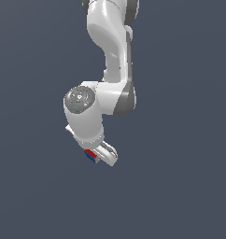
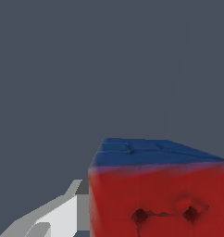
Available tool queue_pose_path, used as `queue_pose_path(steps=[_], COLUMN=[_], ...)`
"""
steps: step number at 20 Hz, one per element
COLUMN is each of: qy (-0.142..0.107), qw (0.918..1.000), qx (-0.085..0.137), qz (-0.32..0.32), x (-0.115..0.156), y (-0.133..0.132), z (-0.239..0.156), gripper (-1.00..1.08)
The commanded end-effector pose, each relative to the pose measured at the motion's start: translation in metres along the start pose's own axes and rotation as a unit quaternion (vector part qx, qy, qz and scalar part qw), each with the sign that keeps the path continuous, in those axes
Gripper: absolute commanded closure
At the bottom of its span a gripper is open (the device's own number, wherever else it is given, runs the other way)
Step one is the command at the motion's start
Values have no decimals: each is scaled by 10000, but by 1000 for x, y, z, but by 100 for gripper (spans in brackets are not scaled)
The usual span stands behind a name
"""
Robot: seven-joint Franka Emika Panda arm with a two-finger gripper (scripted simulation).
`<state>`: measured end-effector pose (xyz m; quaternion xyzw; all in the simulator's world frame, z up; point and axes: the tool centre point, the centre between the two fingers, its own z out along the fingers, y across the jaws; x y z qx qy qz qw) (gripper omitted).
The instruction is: Pick up the object and move it to a goal position.
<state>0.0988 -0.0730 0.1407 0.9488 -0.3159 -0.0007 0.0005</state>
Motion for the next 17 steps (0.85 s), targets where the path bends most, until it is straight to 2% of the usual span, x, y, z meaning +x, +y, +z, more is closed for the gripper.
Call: queue_pose_path(steps=[1,17], qy=[6,5], qw=[10000,10000], qx=[4,7], qz=[0,1], x=[8,27], y=[-6,-18], z=[-9,-27], gripper=[108,108])
